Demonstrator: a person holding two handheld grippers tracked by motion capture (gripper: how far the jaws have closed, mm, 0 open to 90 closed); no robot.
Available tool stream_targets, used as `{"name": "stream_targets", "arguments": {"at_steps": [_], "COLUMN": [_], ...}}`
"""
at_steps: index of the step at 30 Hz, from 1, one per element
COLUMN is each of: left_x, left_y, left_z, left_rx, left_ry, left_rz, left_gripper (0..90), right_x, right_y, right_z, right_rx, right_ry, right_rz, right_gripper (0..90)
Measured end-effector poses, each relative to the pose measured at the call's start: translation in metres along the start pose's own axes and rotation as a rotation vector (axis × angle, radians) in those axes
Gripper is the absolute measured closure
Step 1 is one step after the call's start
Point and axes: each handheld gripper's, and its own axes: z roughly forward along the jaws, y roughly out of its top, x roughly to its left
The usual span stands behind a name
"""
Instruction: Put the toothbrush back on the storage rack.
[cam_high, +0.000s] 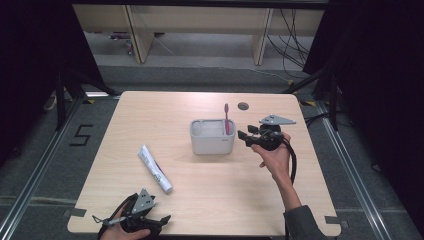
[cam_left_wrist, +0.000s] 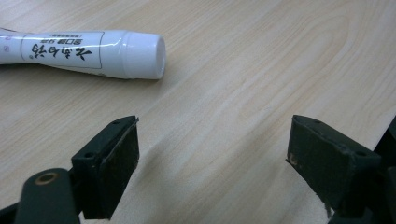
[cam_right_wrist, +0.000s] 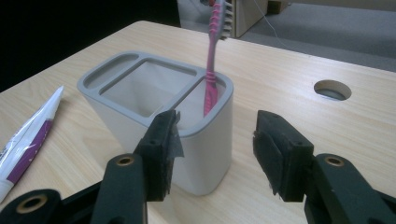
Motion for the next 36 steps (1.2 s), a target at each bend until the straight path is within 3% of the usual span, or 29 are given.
{"name": "stream_targets", "arguments": {"at_steps": [1, 5, 6, 7, 10, 11, 13, 14, 17, 19, 24, 26, 28, 33, 35, 36], "left_x": [0.0, -0.001, -0.001, -0.001, -0.001, -0.001, -0.002, -0.001, -0.001, -0.001, -0.001, -0.001, -0.001, -0.001, -0.001, -0.002], "left_y": [0.0, 0.0, 0.0, 0.0, 0.0, 0.0, 0.0, 0.0, 0.0, 0.0, 0.0, 0.0, 0.0, 0.0, 0.0, 0.0], "left_z": [0.0, 0.0, 0.0, 0.0, 0.0, 0.0, 0.0, -0.001, -0.001, -0.001, -0.001, -0.001, -0.001, -0.001, -0.001, 0.0], "left_rx": [0.0, -0.009, -0.008, -0.009, -0.008, -0.008, -0.016, -0.005, -0.011, -0.011, -0.01, -0.009, -0.009, -0.009, -0.011, -0.02], "left_ry": [0.0, -0.01, 0.0, 0.001, 0.0, 0.001, -0.003, -0.01, -0.009, -0.01, -0.01, -0.009, -0.009, -0.01, -0.01, -0.006], "left_rz": [0.001, -0.002, -0.004, -0.003, -0.003, -0.003, -0.011, 0.005, -0.003, -0.001, 0.0, 0.0, -0.001, 0.001, 0.0, -0.015], "left_gripper": [16.2, 16.2, 16.2, 16.1, 16.2, 16.2, 16.2, 16.2, 16.2, 16.2, 16.2, 16.2, 16.2, 16.1, 16.2, 16.2], "right_x": [0.002, 0.003, 0.001, 0.002, 0.001, 0.003, 0.002, 0.003, 0.004, 0.006, 0.006, 0.01, 0.009, 0.013, 0.016, 0.014], "right_y": [-0.001, -0.003, -0.004, -0.004, -0.006, -0.007, -0.008, -0.009, -0.011, -0.012, -0.015, -0.016, -0.017, -0.02, -0.021, -0.022], "right_z": [-0.001, -0.002, -0.002, -0.003, -0.003, -0.004, -0.004, -0.005, -0.008, -0.01, -0.012, -0.013, -0.012, -0.013, -0.015, -0.013], "right_rx": [0.006, 0.011, 0.008, 0.026, 0.017, 0.031, 0.019, 0.023, 0.034, 0.03, 0.042, 0.06, 0.047, 0.062, 0.086, 0.064], "right_ry": [0.011, 0.003, 0.011, 0.013, 0.007, 0.012, 0.008, 0.012, 0.0, 0.002, -0.001, 0.006, 0.007, 0.02, 0.015, 0.025], "right_rz": [0.029, 0.022, -0.003, 0.023, 0.001, 0.036, 0.0, 0.019, 0.001, 0.019, -0.009, 0.022, -0.008, 0.003, 0.029, -0.006], "right_gripper": [50.0, 49.6, 49.3, 49.2, 48.3, 47.6, 46.6, 46.0, 44.0, 43.2, 41.3, 40.8, 40.1, 38.5, 38.3, 38.3]}}
